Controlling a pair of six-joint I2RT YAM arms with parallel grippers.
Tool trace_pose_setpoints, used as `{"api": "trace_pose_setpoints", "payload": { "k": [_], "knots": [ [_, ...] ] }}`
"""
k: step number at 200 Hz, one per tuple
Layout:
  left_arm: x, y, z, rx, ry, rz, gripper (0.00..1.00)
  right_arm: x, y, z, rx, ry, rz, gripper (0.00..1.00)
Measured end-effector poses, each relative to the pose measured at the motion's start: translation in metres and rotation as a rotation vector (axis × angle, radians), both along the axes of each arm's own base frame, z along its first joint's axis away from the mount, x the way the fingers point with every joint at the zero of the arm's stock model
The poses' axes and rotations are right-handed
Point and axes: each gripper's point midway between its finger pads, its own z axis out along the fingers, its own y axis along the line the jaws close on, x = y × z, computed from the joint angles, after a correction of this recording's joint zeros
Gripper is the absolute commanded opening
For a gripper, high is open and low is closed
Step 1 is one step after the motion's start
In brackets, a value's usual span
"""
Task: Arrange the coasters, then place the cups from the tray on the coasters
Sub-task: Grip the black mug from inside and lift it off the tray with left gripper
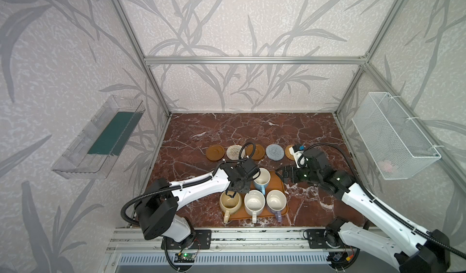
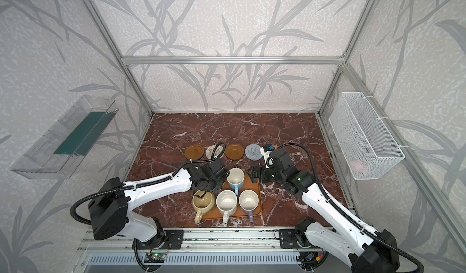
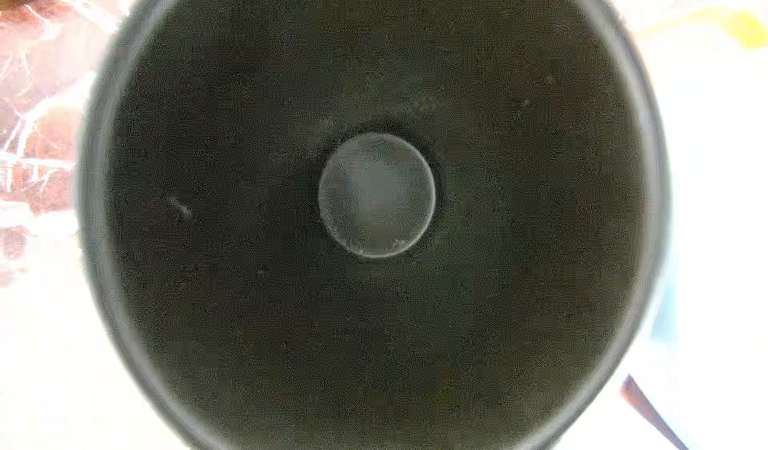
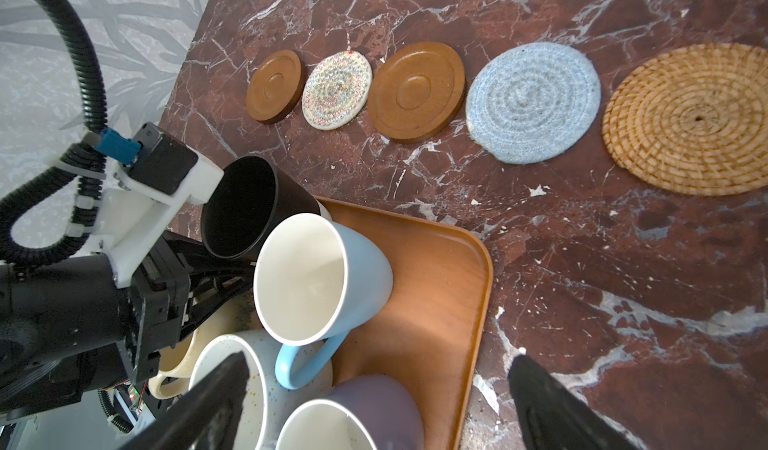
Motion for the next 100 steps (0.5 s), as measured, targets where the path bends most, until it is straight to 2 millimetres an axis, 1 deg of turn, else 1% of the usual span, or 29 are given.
{"api": "trace_pose_setpoints", "payload": {
  "k": [71, 100],
  "knots": [
    [0.001, 0.004, 0.009, 0.020, -0.011, 0.008, 0.00, -0.001, 0.015, 0.012, 0.055, -0.038, 0.058, 0.97],
    [0.004, 0.006, 0.021, -0.001, -0.046, 0.013, 0.00, -0.002, 0.019, 0.016, 0.068, -0.050, 0.072, 0.97]
  ]
}}
